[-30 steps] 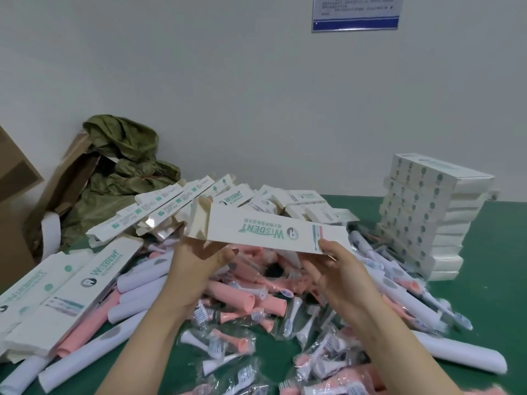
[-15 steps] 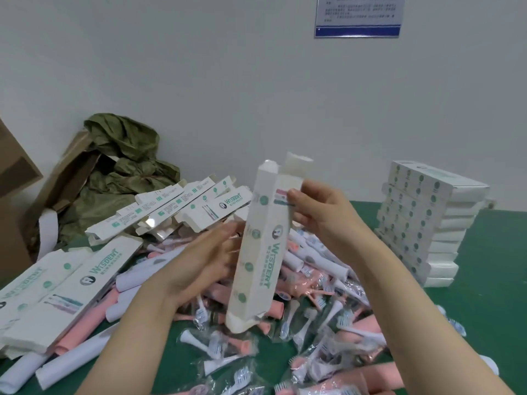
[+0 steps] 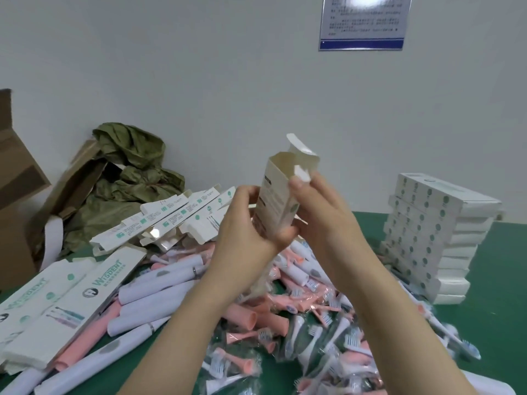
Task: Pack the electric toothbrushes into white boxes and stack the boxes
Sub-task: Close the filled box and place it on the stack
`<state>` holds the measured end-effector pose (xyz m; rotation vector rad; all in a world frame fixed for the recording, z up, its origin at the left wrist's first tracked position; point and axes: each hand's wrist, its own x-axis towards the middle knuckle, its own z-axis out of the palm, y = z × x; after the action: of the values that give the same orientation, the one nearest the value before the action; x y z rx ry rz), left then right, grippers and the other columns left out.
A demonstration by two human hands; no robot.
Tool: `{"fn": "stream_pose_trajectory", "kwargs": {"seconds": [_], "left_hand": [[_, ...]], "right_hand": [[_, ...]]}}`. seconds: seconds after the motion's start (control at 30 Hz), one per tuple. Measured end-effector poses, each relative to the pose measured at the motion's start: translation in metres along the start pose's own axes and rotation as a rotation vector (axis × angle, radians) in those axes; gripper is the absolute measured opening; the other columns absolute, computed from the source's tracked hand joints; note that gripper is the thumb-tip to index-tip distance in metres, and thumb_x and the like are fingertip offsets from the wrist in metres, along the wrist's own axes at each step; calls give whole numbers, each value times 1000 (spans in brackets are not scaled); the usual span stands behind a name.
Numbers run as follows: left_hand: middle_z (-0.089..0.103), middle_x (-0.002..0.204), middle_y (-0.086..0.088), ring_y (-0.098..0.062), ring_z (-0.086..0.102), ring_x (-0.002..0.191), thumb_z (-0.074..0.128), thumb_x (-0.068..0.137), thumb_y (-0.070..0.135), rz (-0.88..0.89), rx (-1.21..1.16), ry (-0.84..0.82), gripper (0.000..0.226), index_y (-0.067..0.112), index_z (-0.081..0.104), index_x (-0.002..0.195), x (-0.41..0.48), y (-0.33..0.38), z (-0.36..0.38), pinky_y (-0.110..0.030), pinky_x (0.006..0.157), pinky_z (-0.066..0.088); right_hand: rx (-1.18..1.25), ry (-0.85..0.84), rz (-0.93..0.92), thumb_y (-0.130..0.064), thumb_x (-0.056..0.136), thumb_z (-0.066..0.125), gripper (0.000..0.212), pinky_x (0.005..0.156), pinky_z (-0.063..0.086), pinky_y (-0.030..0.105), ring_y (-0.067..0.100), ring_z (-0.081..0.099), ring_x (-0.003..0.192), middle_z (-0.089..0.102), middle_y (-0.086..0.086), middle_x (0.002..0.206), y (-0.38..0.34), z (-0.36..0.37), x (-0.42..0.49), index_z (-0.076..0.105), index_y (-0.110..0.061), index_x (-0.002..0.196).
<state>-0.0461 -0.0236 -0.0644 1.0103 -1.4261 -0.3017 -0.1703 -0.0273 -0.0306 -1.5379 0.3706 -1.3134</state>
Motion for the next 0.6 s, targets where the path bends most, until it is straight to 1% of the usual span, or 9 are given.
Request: {"fn": "stream_pose_trajectory", "kwargs": {"seconds": [0.03,0.1,0.13,0.2,0.27,0.3,0.4,0.53,0.6], "left_hand": [[57,104,28,6,61,89,75,65,35,33,38,24,55,44,42,108,2,4,4,-15,66,51],[52,116,20,-1,57,99,71,74,20,95,128,44,77,49,27,130,10,9,8,-9,68,48],[48,123,12,-4,55,105,69,77,12,114,150,31,86,48,19,136,14,12,10,-7,72,46],[44,127,5,-8,52,112,68,77,5,122,82,-17,91,48,17,139,18,18,8,-14,82,48],[46,126,6,-11,52,115,65,75,5,164,40,-39,84,50,26,134,16,21,6,-27,90,49],[48,125,8,-11,51,116,64,73,6,188,53,-45,80,49,31,132,13,21,5,-29,92,48],[54,120,14,-6,54,112,68,73,8,174,8,-34,65,44,43,120,2,15,8,-25,90,48],[61,109,15,-6,58,104,72,75,7,123,-27,29,50,41,52,105,-17,1,10,-26,89,48],[60,114,16,-6,57,109,72,76,14,160,4,22,42,43,53,100,-24,-1,12,-26,93,46]], "right_hand": [[-19,1,-45,-26,92,57,19,72,56,23,15,69,91,72,3,98,-1,1,2,64,-19,109],[-68,-3,-105,-13,95,52,17,65,50,13,5,68,77,72,-7,82,-2,2,7,64,-18,106],[-99,-2,-125,-9,96,50,19,66,50,14,3,67,75,71,-10,80,-1,2,9,63,-17,106],[-154,-5,-141,-6,96,48,23,79,53,21,7,67,88,71,-6,94,5,0,12,63,-18,108],[-151,-20,-134,-2,95,49,27,93,51,30,16,64,105,70,2,109,13,-4,10,63,-17,112],[-120,-16,-120,0,94,49,29,93,51,31,18,63,109,69,4,112,18,-7,8,63,-14,114],[-15,-9,-75,-1,89,53,28,81,52,23,12,64,104,71,-1,105,29,-13,-1,63,-11,113],[-63,-22,-74,-14,84,52,22,86,49,23,11,64,104,71,-8,101,43,-15,-16,68,-25,94],[-86,4,-80,-23,89,46,28,89,48,23,10,61,111,69,-9,109,46,-13,-21,66,-25,109]]}}
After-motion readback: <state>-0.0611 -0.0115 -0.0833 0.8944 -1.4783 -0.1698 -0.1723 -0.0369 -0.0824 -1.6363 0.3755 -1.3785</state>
